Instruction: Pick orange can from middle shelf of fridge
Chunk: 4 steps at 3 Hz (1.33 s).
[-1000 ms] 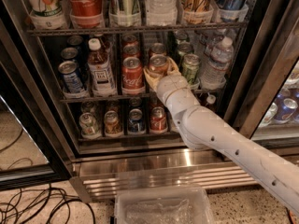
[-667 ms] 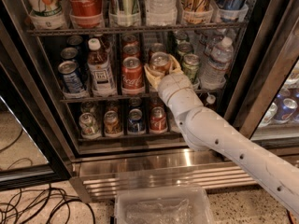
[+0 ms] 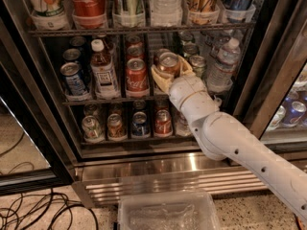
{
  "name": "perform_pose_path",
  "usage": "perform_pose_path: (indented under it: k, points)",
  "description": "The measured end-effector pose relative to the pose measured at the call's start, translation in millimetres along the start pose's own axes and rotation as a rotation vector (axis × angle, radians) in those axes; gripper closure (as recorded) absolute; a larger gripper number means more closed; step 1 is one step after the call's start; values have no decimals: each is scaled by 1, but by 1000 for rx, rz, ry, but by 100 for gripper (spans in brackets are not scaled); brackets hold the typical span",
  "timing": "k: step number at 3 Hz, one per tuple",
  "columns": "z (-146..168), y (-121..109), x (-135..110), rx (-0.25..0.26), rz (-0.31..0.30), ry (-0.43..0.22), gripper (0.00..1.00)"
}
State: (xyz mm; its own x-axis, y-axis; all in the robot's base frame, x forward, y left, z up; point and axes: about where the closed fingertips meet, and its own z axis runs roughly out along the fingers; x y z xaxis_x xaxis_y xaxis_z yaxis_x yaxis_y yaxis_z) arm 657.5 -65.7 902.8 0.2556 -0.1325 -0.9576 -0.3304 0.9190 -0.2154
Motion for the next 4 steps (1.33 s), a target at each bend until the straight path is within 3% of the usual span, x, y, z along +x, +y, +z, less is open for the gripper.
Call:
perform_pose_path:
  k: [1, 2, 4]
  points:
    - [-18, 3, -3, -61, 44, 21, 100]
    - [-33, 7, -5, -156, 100, 31, 100]
    - [-54, 27, -9, -402, 216, 26, 100]
